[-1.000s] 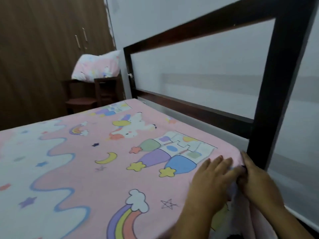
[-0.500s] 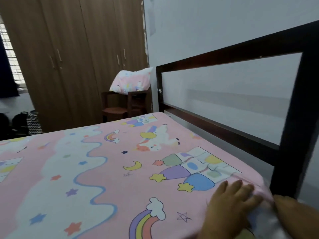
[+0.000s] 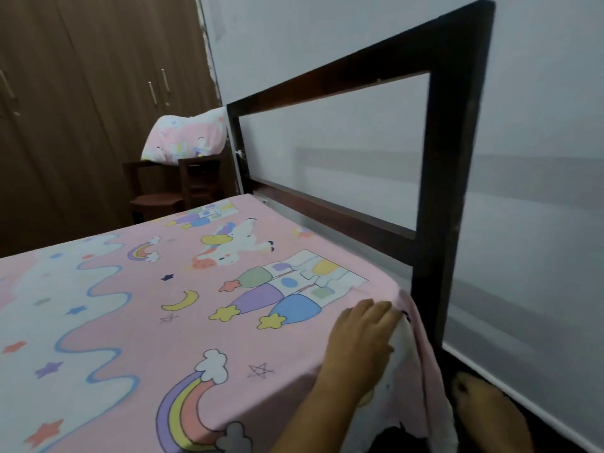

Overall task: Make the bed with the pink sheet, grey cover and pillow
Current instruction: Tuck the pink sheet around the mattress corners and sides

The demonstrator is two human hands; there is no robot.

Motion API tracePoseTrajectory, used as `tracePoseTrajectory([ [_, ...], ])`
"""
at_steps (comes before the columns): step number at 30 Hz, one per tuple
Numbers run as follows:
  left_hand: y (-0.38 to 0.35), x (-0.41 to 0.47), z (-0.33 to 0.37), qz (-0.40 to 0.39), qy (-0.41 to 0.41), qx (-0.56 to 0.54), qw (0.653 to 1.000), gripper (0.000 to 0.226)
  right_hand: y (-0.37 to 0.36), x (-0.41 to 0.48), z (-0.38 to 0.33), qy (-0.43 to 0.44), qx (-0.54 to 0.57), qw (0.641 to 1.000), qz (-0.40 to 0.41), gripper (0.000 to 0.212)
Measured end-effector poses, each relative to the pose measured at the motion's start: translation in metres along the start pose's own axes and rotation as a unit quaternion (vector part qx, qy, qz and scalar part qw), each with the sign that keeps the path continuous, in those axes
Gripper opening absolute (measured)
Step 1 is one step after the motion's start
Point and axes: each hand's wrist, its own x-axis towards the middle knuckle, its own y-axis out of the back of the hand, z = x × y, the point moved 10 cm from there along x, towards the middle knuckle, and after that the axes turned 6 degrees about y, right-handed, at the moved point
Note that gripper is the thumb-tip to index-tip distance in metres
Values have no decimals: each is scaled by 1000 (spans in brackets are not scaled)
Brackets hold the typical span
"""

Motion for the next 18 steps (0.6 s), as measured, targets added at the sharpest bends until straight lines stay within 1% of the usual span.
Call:
tracePoseTrajectory([
  [1,6,1,-2,25,13,-30,999,43,16,6,-19,6,32,999,29,15],
  [2,9,2,-3,40,33,-37,998,33,26,10,-31,29,60,996,55,14],
  [3,16,2,-4,69,53,-42,995,24,34,18,-38,50,82,990,99,15],
  [5,20,3,-21,95,126,-89,983,9,50,23,-46,49,140,978,147,25],
  [7,18,5,-38,116,178,-121,970,12,51,25,-48,43,174,974,141,33],
  [9,18,6,-46,129,200,-116,964,15,46,21,-46,31,173,975,135,34],
  [12,14,6,-43,136,191,-104,967,14,26,18,-37,-2,137,984,110,32],
  [15,12,-1,-39,146,174,-79,971,16,1,17,-39,-21,138,987,84,31],
  [18,13,-3,-40,146,171,-87,971,16,-8,19,-34,-26,128,987,94,26],
])
